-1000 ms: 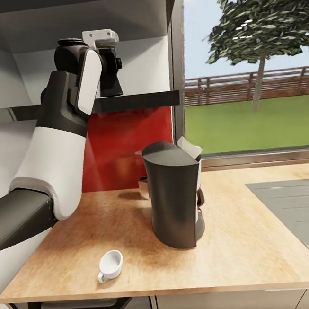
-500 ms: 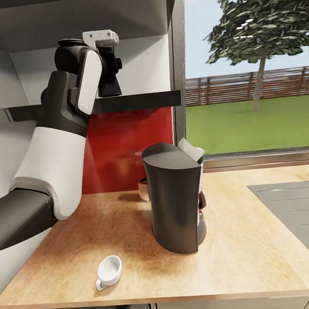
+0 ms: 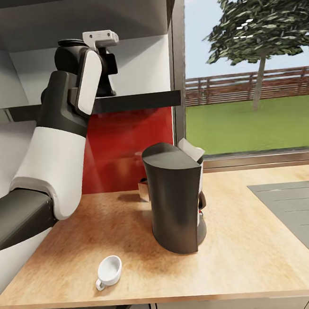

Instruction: Set up a coffee station on the kitchen countertop: keep the coffee maker on the countertop, move the bottle of coffee from the kitchen shelf to the counter next to the coffee maker, place a paper coffee filter on top of the coffee maker, put the saucer next to the coffee maker with the coffee cup on the saucer, and place the electric kettle next to the coffee maker.

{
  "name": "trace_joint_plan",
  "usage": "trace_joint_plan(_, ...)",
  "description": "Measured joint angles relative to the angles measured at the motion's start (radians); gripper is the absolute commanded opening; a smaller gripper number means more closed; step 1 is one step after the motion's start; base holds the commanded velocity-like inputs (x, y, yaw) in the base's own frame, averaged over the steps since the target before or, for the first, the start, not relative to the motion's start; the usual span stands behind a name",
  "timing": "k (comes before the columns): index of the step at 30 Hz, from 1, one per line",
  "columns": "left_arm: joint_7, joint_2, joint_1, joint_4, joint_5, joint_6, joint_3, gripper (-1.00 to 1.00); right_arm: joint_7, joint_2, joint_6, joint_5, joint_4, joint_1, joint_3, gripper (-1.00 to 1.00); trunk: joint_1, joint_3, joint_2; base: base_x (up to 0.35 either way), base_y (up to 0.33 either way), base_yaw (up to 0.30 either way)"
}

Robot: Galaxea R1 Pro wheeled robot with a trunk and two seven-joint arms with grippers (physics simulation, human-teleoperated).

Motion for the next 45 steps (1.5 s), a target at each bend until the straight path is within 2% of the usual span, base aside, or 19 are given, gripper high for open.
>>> trace_joint_plan(15, -0.001, 0.0, 0.0, -0.002, 0.001, 0.0, -0.001, -1.0, 0.0, 0.0, -0.001, 0.0, 0.0, 0.0, 0.0, 1.0, 0.0, 0.0, 0.0, 0.0, 0.0, 0.0)
trace_joint_plan(27, -0.001, 0.0, 0.0, -0.003, 0.001, 0.0, -0.001, -1.0, 0.0, 0.0, -0.001, 0.0, 0.0, 0.0, 0.001, 1.0, -0.034, 0.028, 0.063, 0.0, 0.0, 0.0)
trace_joint_plan(36, -0.001, 0.0, 0.0, -0.006, 0.001, 0.0, 0.0, -1.0, 0.0, 0.0, -0.001, 0.0, 0.0, 0.0, 0.0, 1.0, -0.035, 0.028, 0.063, -0.008, 0.0, 0.0)
trace_joint_plan(45, -0.001, 0.0, 0.0, -0.007, 0.001, 0.0, -0.001, -1.0, 0.001, -0.001, -0.001, 0.0, 0.0, 0.0, 0.0, 1.0, -0.034, 0.028, 0.063, -0.165, 0.0, 0.0)
